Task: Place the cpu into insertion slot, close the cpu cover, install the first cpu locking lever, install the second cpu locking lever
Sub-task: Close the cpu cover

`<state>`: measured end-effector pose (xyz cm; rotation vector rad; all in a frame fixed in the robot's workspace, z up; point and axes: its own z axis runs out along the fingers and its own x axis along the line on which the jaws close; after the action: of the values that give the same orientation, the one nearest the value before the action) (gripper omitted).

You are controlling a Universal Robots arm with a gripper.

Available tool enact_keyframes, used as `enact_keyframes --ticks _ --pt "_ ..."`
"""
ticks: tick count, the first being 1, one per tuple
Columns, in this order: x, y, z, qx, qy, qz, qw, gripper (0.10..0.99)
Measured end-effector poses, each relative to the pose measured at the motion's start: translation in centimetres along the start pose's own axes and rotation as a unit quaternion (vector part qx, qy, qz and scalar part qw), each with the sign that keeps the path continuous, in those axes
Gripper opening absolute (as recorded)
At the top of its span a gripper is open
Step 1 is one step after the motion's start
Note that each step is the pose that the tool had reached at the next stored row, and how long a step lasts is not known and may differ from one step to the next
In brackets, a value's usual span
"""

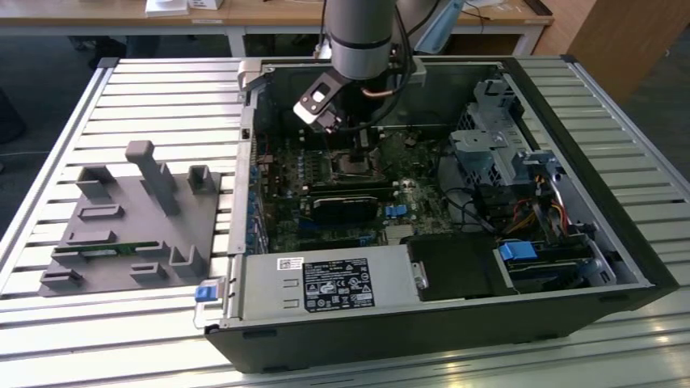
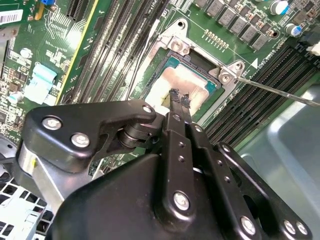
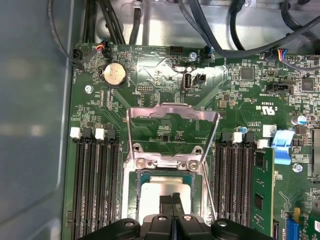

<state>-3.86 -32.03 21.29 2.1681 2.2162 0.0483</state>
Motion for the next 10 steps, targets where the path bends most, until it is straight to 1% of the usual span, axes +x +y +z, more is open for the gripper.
enact_keyframes --ticks 10 --pt "0.0 0.02 -0.33 0.0 0.0001 0.0 1.0 0.106"
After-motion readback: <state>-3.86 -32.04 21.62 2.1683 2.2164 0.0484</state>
